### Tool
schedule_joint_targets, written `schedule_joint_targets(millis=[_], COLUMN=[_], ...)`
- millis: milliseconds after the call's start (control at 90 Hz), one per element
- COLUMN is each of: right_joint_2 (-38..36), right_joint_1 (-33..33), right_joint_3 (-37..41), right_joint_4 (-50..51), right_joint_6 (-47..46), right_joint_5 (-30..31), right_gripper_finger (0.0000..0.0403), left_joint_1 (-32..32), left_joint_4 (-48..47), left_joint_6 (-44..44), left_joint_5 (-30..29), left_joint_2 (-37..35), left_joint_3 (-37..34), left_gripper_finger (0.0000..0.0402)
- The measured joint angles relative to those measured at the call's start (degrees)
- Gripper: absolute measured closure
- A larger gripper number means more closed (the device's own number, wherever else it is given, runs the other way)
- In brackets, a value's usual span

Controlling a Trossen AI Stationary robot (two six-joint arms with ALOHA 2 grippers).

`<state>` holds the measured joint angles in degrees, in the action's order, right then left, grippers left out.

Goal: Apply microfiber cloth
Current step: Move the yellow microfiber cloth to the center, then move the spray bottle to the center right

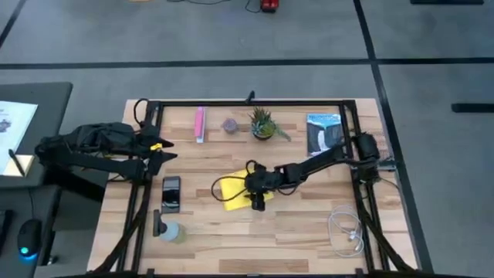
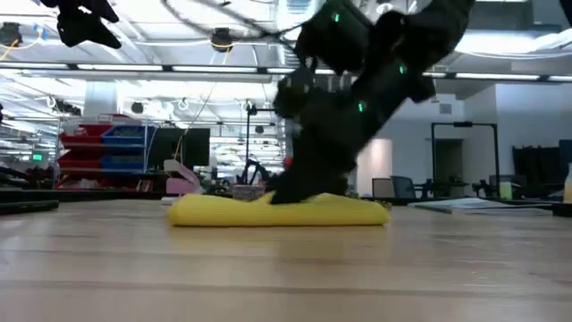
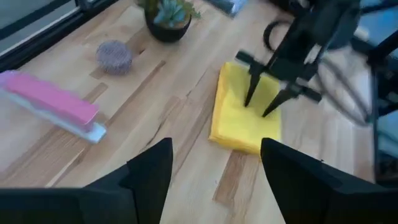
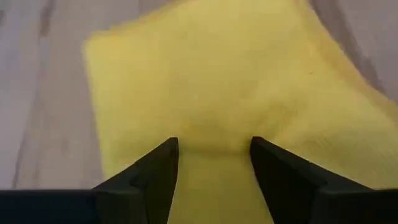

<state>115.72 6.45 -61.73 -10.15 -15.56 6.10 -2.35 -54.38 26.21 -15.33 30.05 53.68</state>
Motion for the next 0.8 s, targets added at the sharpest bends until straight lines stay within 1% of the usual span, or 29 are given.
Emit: schedule_joint_targets(millis=[89, 156, 256, 333, 456, 511, 544, 644, 711, 800], right_joint_2=[1.7, 1.9, 0.4, -2.4, -6.7, -7.8, -8.4, -9.7, -9.8, -9.5], right_joint_1=[-1.7, -2.5, -2.9, -2.7, -2.2, -1.9, -1.8, -1.3, -1.3, -1.2], right_joint_3=[-0.1, 0.0, 0.1, 0.2, 0.1, 0.1, 0.1, 0.1, 0.1, 0.1], right_joint_4=[-2.6, -4.0, -4.2, -4.5, -5.6, -5.2, -5.1, -5.5, -5.9, -5.6], right_joint_6=[-5.0, -6.3, -5.7, -4.2, -0.6, 1.2, 2.2, 4.8, 5.5, 6.6], right_joint_5=[3.8, 4.6, 4.6, 5.0, 5.0, 5.5, 6.1, 7.4, 7.5, 7.5], right_gripper_finger=[0.0213, 0.0216, 0.0222, 0.0227, 0.0232, 0.0232, 0.0232, 0.0233, 0.0233, 0.0233], left_joint_1=[0.0, 0.0, -0.2, -1.5, -5.6, -8.2, -10.0, -16.4, -22.1, -32.9], left_joint_4=[-4.2, -7.7, -12.4, -18.4, -29.2, -34.6, -36.1, -33.9, -34.5, -35.7], left_joint_6=[-0.6, -0.7, -2.5, -3.2, -0.2, 2.6, 4.6, 11.0, 19.6, 34.5], left_joint_5=[-0.1, -0.6, -0.8, 0.0, 1.6, 2.5, 3.5, 9.0, 11.0, 9.8], left_joint_2=[1.4, 3.4, 7.6, 12.4, 21.1, 25.0, 27.3, 30.2, 31.4, 32.6], left_joint_3=[2.9, 5.8, 10.5, 14.8, 21.7, 24.8, 26.3, 28.4, 29.4, 28.7], left_gripper_finger=[0.0178, 0.0178, 0.0183, 0.0192, 0.0204, 0.0209, 0.0212, 0.0220, 0.0224, 0.0228])
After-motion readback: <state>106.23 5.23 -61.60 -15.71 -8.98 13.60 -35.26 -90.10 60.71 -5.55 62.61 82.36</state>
